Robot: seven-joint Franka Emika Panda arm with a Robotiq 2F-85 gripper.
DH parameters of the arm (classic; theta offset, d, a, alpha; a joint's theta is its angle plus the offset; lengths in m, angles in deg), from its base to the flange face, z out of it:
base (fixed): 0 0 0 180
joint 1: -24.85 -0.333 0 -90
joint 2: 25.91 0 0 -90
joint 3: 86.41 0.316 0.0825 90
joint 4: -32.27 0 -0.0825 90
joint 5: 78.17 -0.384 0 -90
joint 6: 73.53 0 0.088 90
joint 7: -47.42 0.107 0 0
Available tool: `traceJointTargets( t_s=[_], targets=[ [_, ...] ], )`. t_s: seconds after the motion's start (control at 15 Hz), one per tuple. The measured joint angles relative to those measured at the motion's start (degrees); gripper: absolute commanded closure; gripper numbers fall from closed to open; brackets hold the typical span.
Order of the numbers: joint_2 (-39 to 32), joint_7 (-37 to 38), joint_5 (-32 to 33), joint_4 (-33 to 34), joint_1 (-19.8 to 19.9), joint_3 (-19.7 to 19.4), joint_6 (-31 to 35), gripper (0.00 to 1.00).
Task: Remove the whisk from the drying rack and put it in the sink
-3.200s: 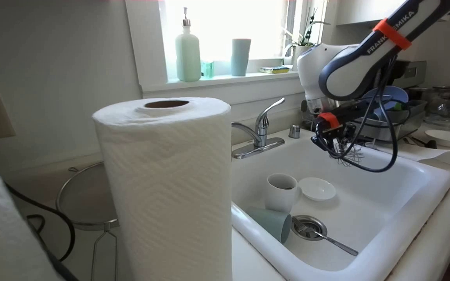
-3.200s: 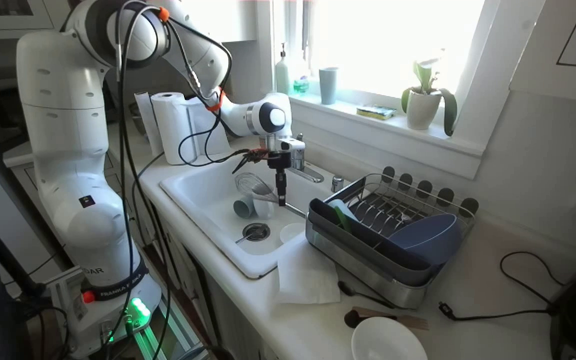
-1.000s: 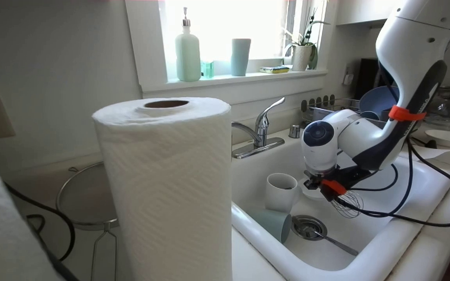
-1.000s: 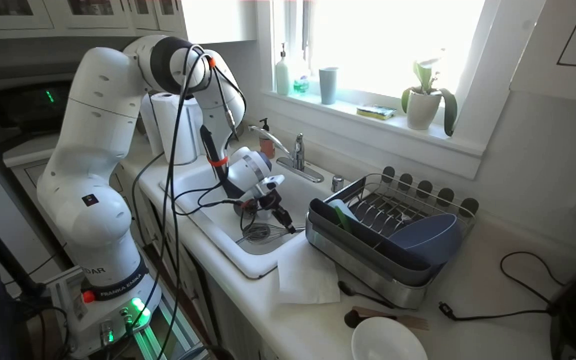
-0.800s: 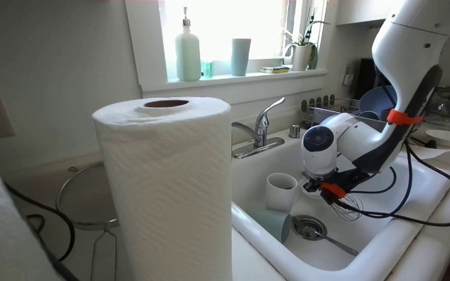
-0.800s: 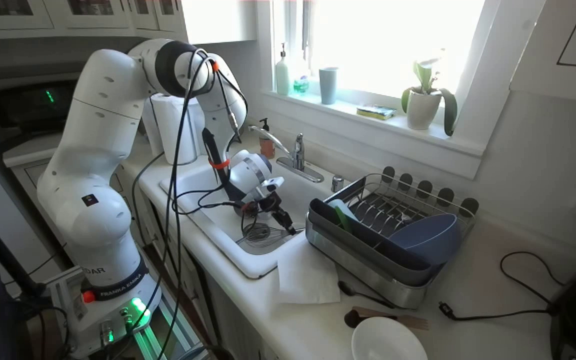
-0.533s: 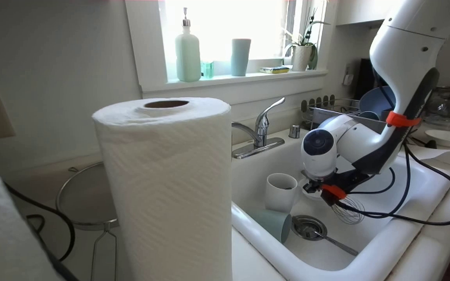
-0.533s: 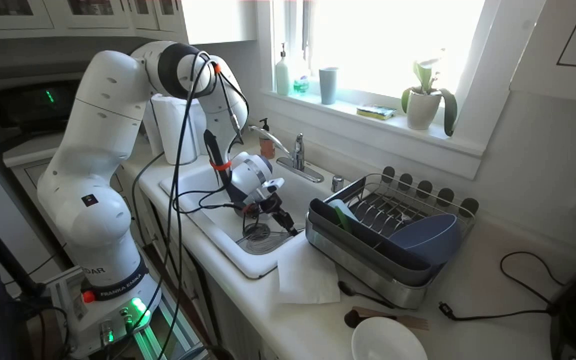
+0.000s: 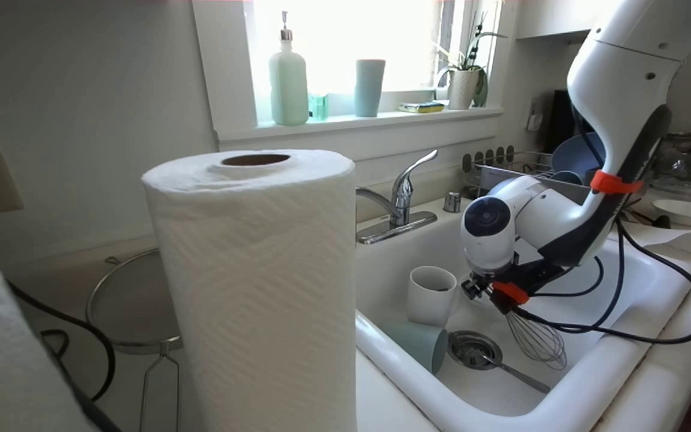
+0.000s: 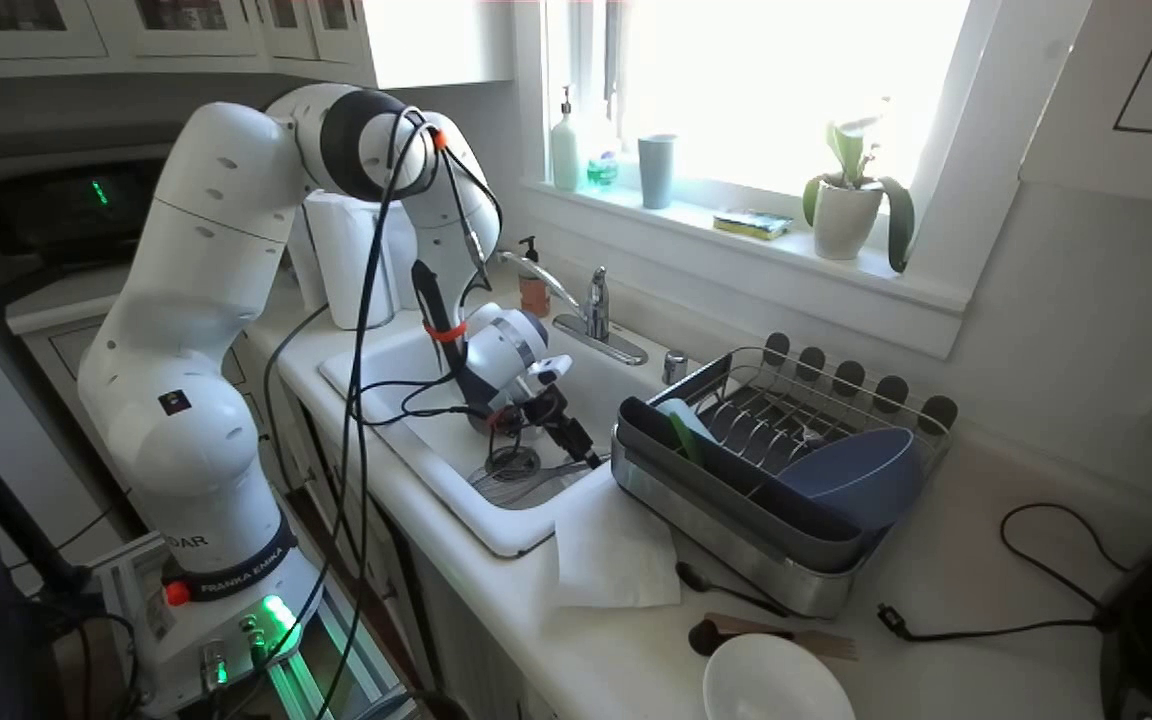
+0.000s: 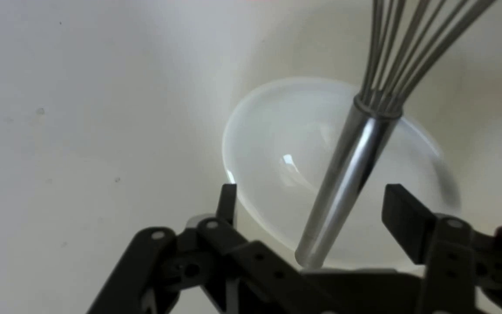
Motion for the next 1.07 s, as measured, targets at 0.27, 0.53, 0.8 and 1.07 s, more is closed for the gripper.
traceJointTargets(
  t_s=[0.27,0.53,0.8,1.07],
  targets=[
    [2.25,-2.43,-4.53,1.07,2.35,1.96,0.54,0.00],
    [5.30,-13.78,-18.29,0.94,5.17,3.97,1.14,0.00],
    [8.36,-30.70,-36.70,-0.90,12.34,10.31,0.95,0.00],
    [14.36,-45.40,-54.03,-1.82,17.49,15.68,-3.14,0.00]
  ],
)
